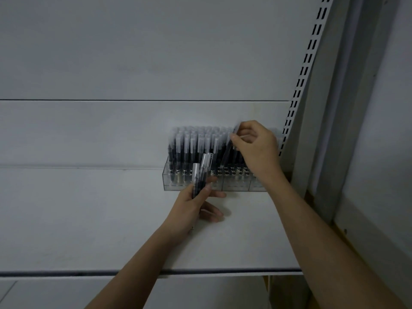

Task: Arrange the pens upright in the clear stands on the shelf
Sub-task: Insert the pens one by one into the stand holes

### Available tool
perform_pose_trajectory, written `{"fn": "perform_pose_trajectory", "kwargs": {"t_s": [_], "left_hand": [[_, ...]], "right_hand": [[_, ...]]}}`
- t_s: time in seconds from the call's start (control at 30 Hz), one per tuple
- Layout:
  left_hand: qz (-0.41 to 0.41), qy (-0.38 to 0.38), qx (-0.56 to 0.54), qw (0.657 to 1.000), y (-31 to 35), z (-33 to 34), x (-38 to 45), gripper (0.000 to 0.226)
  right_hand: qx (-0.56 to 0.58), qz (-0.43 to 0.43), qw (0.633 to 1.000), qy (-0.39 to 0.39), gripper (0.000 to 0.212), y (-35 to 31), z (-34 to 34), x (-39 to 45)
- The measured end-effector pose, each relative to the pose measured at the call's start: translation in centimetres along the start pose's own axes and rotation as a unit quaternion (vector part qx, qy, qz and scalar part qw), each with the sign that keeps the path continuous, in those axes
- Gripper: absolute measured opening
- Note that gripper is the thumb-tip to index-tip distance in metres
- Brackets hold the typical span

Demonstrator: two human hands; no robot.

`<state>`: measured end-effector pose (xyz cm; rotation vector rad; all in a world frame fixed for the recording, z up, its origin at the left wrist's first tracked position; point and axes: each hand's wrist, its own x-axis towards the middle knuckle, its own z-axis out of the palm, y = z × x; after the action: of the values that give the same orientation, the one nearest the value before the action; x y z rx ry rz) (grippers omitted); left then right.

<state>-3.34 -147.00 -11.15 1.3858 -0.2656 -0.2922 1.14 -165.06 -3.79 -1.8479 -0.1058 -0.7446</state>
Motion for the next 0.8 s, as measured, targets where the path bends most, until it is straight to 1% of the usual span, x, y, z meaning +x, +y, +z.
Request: {"fn": "perform_pose_trajectory", "kwargs": {"t_s": [0.17,0.4,0.5,0.6,0.67,0.73,0.8], "left_hand": [[0.000,-0.007,0.009,1.000,0.2,0.1,0.1,0.029],[0.011,-0.009,0.021,1.000,0.2,0.2,-0.2,0.027],[0.014,-0.002,0.026,1.000,0.2,0.4,-0.6,0.026],[0.007,-0.001,0.028,1.000,0.2,0.4,-0.7,0.029],[0.000,-0.003,0.033,0.999,0.3,0.4,-0.7,0.032],[-0.004,-0.010,0.032,0.999,0.4,0.4,-0.7,0.033],[-0.001,-0.021,0.045,0.999,0.5,0.5,-0.6,0.032]], "right_hand": [[-0.026,0.012,0.999,-0.029,0.014,0.8,1.0,-0.2],[-0.136,0.004,0.987,-0.088,0.018,2.0,2.3,-1.5],[-0.144,0.013,0.987,-0.077,0.021,2.3,2.3,-1.9],[-0.108,0.029,0.993,-0.023,0.023,2.0,1.8,-2.8],[-0.048,0.044,0.998,0.017,0.013,1.7,1.8,-4.3],[0.030,0.080,0.996,-0.001,0.002,1.7,2.1,-6.1],[0.092,0.125,0.987,-0.047,0.005,1.8,2.5,-7.6]]}}
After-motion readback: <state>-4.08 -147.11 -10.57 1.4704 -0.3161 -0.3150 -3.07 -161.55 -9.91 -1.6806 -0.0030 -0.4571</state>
